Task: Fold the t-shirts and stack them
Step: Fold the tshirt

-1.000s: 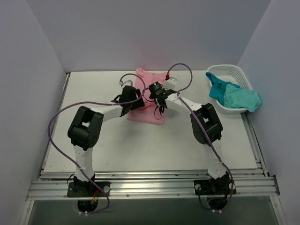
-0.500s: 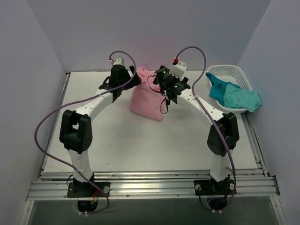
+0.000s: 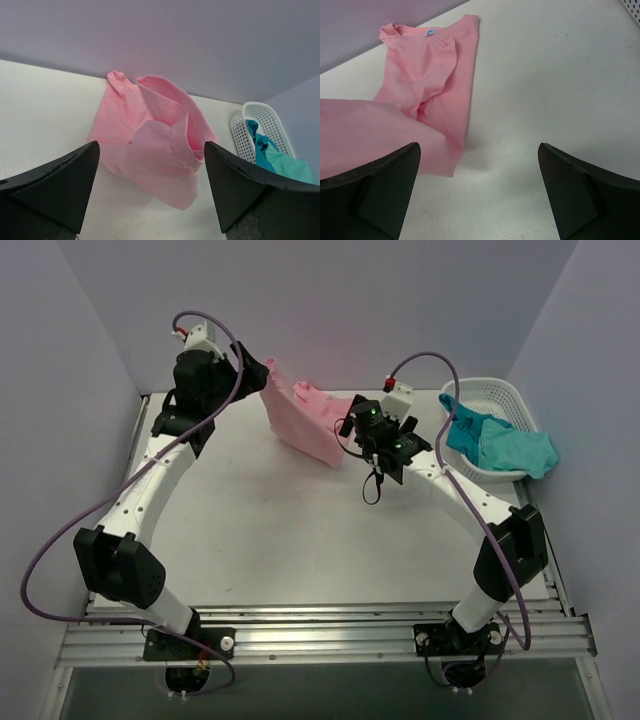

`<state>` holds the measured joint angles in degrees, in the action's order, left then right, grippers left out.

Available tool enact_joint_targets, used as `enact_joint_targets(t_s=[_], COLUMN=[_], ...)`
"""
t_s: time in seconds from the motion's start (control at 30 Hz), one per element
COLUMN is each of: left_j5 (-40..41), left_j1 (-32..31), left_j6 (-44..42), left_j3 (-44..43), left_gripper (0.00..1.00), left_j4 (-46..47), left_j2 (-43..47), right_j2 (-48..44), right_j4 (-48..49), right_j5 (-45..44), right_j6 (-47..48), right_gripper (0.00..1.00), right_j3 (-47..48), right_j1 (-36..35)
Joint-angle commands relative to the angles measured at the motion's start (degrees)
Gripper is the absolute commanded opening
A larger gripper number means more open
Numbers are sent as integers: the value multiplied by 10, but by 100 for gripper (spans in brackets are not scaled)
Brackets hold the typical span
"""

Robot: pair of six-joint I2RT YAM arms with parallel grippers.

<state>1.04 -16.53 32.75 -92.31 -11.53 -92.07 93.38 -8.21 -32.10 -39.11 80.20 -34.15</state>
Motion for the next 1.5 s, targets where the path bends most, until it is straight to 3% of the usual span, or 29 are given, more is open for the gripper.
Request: enact_joint_targets(t_s=[0.0, 0.17, 0.33, 0.5, 0.7, 0.9, 1.1, 1.2, 1.23, 1.3, 1.47], left_j5=[-16, -153, -195, -63, -17, 14, 51, 77, 81, 81, 77], left_j1=[-1, -1, -7, -24, -17, -12, -12, -12, -12, -12, -10], left_j6=[-33, -3, 35, -3, 2, 18, 25, 23, 18, 14, 8], left_j3=[4, 4, 13, -67, -36, -12, 34, 56, 60, 67, 72], left_gripper=[94, 94, 94, 95, 95, 96, 96, 96, 96, 95, 96], left_j4=[6, 45, 79, -52, -31, -30, -29, -31, -31, -34, -48], left_j2=[-3, -137, -266, -355, -325, -284, -228, -196, -183, -175, -152], right_j2=[-5, 1, 21, 34, 61, 115, 230, 296, 318, 342, 369], right_j4=[20, 31, 36, 47, 76, 189, 272, 266, 268, 274, 275], right_j5=[12, 15, 19, 24, 57, 138, 236, 267, 273, 281, 287], right_j6=[5, -4, 1, 5, 6, 20, 10, 5, 3, -7, -18], right_gripper=[100, 100, 100, 100, 99, 95, 74, 56, 42, 31, 28], right_j3=[-12, -27, -18, -6, -6, -10, 57, 121, 131, 154, 173], right_j1=[0, 0, 2, 2, 1, -14, -28, -34, -37, -40, -43])
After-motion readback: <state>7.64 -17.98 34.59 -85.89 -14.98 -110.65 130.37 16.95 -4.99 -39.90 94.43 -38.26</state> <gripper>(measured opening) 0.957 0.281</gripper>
